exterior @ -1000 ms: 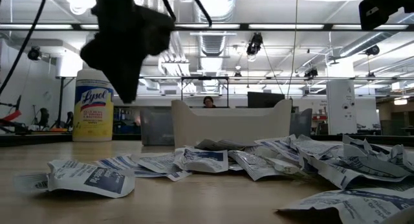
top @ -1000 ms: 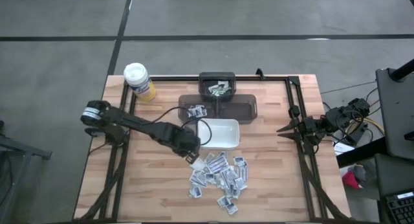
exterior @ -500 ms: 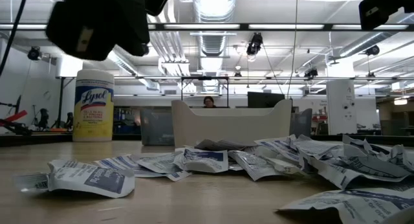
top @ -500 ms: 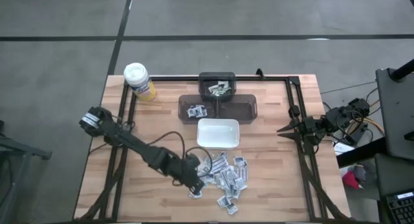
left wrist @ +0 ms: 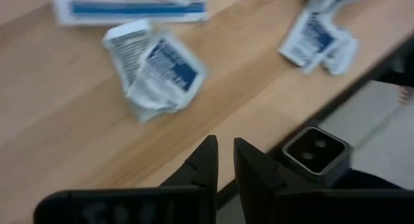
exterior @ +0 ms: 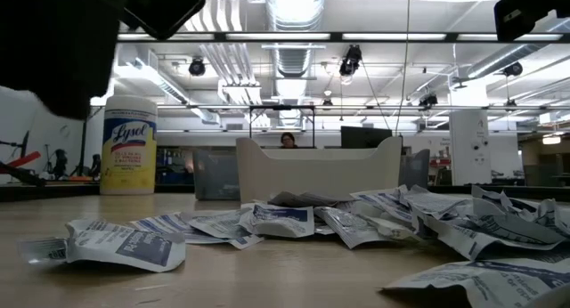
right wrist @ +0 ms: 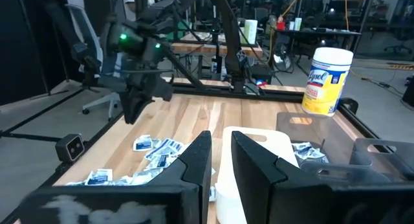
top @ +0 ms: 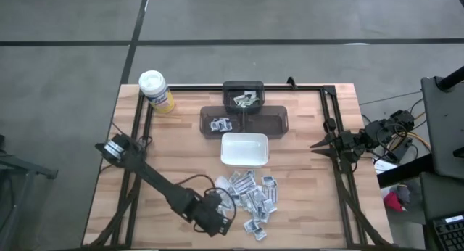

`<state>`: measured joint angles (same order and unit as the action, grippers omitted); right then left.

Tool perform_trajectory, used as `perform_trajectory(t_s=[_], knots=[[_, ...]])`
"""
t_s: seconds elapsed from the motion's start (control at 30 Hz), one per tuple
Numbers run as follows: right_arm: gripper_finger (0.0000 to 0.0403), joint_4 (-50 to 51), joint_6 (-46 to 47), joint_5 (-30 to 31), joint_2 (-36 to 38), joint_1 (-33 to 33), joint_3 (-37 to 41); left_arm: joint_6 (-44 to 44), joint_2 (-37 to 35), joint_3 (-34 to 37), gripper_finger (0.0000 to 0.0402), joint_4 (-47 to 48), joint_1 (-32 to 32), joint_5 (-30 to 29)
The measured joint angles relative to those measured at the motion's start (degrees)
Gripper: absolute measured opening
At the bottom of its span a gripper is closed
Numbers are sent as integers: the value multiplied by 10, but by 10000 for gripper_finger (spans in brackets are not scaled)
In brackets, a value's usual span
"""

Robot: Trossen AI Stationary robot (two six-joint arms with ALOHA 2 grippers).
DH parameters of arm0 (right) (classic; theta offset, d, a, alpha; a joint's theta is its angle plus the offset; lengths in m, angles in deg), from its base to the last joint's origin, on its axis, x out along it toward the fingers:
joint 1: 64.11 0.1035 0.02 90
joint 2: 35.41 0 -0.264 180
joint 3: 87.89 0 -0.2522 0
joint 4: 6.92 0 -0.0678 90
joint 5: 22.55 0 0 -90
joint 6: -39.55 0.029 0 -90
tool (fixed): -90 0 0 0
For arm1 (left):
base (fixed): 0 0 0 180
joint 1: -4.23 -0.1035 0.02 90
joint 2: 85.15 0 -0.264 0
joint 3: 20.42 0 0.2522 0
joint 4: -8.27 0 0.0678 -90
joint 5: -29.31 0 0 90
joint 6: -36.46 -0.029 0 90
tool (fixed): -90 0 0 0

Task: Pick & Place First Aid Supplies
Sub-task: Put the alcohol pad into the left black bin

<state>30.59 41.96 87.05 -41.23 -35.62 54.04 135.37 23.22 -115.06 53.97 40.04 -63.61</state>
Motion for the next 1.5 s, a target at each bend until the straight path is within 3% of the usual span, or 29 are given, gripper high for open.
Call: perform_trajectory(t_s=[0.2, 0.4, 0.73, 1.5], knots=[[59, 0, 1, 0, 0, 0, 0, 19, 62, -103, 44, 115, 1, -2], [59, 0, 1, 0, 0, 0, 0, 56, 120, -160, 44, 148, -2, -1], [59, 0, 1, 0, 0, 0, 0, 139, 128, -172, 44, 179, -3, -10], [59, 0, 0, 0, 0, 0, 0, 177, 126, -174, 47, 197, 4, 5]])
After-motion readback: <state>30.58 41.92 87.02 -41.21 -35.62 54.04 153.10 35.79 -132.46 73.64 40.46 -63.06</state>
